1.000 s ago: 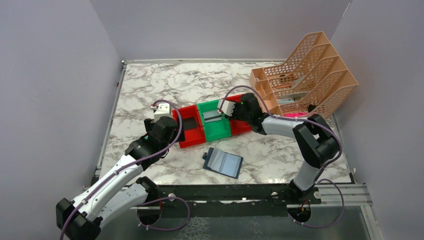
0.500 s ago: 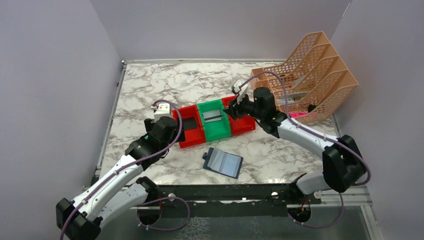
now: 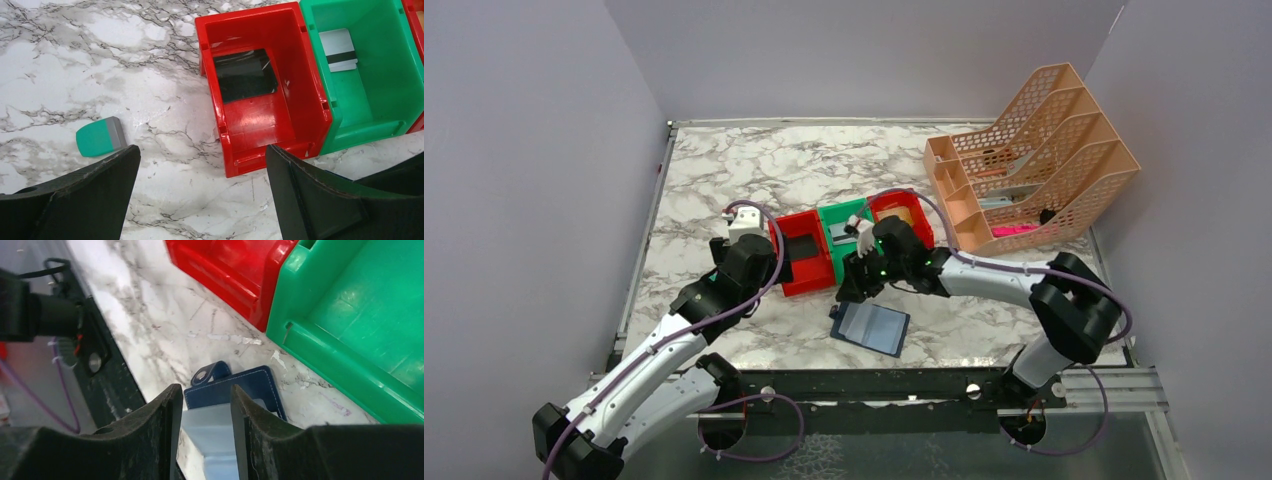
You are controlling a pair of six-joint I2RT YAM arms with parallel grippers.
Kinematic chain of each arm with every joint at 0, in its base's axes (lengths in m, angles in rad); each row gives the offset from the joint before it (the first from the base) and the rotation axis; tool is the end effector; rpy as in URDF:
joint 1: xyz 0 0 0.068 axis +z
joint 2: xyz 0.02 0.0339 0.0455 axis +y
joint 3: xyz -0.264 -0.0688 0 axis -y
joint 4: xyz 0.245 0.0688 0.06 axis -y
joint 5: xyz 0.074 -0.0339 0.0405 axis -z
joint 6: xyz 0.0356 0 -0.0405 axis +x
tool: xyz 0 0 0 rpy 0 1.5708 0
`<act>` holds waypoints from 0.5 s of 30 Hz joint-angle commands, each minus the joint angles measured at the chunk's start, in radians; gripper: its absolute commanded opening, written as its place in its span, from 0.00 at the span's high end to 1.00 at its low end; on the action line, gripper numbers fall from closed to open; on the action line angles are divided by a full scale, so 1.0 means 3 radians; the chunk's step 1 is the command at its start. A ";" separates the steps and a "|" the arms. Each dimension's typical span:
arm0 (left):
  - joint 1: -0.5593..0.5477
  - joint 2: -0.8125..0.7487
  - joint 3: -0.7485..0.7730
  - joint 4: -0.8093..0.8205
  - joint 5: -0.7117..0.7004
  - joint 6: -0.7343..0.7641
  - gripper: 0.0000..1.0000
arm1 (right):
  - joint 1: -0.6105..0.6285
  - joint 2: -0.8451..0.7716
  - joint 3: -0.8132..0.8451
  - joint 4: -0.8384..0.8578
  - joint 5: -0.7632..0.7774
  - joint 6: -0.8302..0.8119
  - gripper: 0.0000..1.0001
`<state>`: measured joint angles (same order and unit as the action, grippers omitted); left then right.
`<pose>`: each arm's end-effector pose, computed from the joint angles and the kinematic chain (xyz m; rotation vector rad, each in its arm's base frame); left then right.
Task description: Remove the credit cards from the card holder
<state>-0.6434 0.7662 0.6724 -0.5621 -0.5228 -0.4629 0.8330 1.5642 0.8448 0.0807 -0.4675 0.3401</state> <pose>0.1406 -0.0832 0.2694 -0.0866 2.1265 -0.0654 0.2081 0.2528 0.1981 -0.8523 2.2261 1.1283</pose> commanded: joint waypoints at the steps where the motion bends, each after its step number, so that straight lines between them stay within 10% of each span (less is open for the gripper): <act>1: 0.0017 -0.0071 0.0005 0.0069 -0.0088 -0.0009 0.01 | 0.0279 0.0264 0.0397 -0.0337 0.0947 0.0308 0.55; 15: 0.0016 -0.0094 -0.0007 0.0064 -0.0134 -0.0040 0.01 | 0.0446 0.0796 0.0752 -0.0341 0.1255 0.0714 0.57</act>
<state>-0.6434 0.7532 0.6724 -0.5621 -0.5327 -0.4675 0.9440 1.7626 1.0271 -0.0017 -0.1406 0.5167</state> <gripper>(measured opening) 0.987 0.435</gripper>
